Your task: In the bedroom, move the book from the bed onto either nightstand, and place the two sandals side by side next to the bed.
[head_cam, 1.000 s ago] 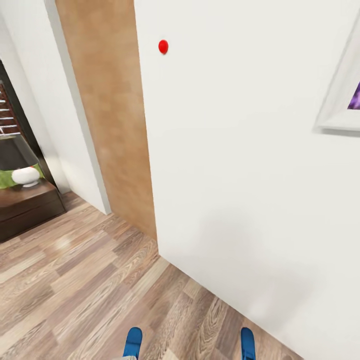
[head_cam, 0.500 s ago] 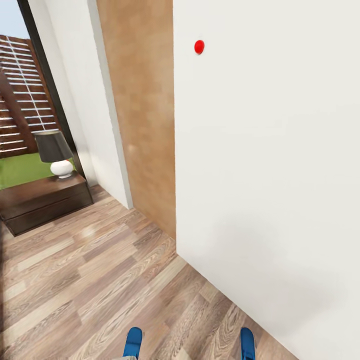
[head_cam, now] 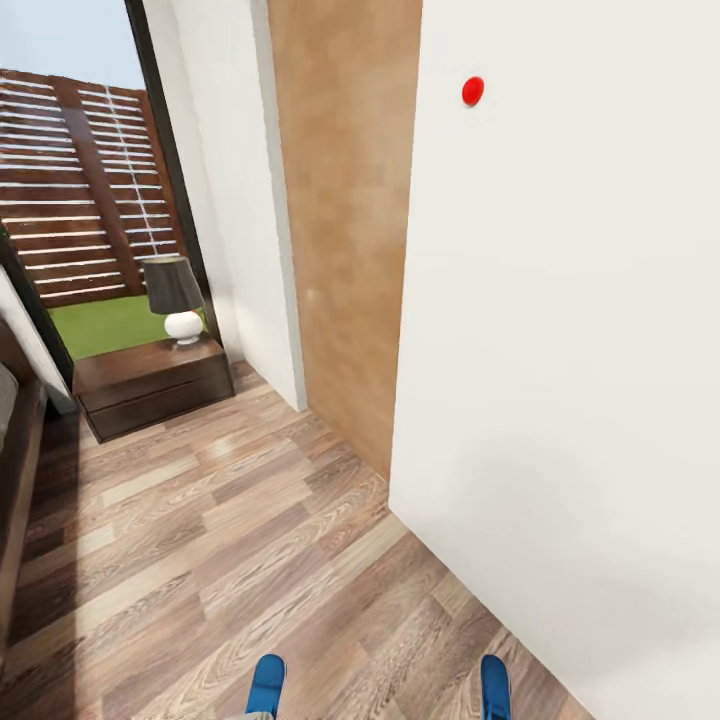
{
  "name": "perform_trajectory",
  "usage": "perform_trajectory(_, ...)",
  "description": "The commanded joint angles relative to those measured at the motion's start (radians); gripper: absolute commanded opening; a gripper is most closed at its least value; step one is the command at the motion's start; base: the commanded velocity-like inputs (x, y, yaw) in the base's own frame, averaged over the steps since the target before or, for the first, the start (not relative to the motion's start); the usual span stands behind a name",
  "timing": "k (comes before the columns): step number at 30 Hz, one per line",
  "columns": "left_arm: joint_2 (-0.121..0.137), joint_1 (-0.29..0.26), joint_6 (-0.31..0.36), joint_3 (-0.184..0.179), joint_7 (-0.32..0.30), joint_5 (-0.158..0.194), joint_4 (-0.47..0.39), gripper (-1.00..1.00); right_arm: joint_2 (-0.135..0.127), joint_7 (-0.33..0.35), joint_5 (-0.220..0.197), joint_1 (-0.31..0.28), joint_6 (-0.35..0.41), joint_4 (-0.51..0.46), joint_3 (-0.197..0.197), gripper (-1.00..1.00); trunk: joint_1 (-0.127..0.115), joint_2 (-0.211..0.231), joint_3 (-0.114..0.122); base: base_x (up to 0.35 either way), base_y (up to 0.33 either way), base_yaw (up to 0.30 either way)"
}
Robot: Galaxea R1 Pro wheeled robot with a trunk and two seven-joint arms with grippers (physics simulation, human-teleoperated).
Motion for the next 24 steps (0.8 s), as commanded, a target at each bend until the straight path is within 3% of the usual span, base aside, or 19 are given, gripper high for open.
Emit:
perform_trajectory(1,-0.001,-0.001,-0.004,-0.008,-0.003,0.010,0.002,-1.00,0.000,0.005,-0.010,-0.001,0.006,0.002,-0.002,-1.00,0.000,0.000,-0.001,0.000,0.000,0.294)
perform_trajectory(24,-0.001,-0.001,-0.004,-0.008,-0.003,0.010,0.002,-1.00,-0.001,0.005,-0.010,-0.001,0.006,0.002,-0.002,-1.00,0.000,0.000,-0.001,0.000,0.000,0.294)
